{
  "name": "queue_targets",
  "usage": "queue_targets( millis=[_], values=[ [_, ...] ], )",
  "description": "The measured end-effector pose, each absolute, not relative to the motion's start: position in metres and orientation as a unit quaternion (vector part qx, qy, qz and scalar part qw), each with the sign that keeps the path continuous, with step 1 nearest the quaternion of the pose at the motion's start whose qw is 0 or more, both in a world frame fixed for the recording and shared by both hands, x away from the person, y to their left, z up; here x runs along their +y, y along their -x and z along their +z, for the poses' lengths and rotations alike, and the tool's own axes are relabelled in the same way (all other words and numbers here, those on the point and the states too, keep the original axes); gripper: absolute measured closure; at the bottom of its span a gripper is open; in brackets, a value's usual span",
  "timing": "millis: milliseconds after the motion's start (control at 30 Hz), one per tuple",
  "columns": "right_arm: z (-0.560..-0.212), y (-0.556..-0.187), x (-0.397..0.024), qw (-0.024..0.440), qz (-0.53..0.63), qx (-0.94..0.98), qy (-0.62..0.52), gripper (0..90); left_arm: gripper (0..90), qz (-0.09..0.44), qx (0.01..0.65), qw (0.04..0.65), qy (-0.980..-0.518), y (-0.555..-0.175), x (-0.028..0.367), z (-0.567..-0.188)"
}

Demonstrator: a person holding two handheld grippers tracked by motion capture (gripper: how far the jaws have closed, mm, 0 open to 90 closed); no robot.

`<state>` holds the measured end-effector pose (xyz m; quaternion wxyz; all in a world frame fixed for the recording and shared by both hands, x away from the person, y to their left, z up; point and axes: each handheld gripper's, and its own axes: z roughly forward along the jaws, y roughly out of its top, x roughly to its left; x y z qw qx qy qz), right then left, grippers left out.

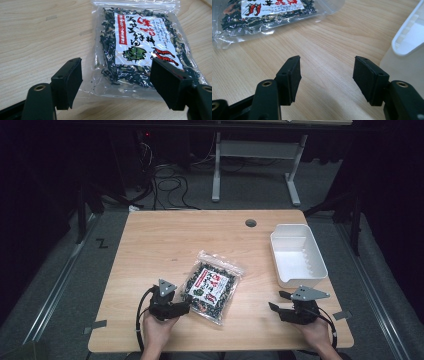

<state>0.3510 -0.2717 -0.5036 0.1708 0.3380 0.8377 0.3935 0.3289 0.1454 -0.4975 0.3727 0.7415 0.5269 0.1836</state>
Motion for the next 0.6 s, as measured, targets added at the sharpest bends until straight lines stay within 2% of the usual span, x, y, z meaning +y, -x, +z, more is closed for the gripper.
queue_targets(
  millis=[600],
  values=[
    [-0.51, -0.352, -0.277, 0.172, 0.384, 0.839, -0.345, 37.0, 24.9, 0.18, 0.526, 0.363, -0.748, -0.341, 0.142, -0.494]
  ],
)
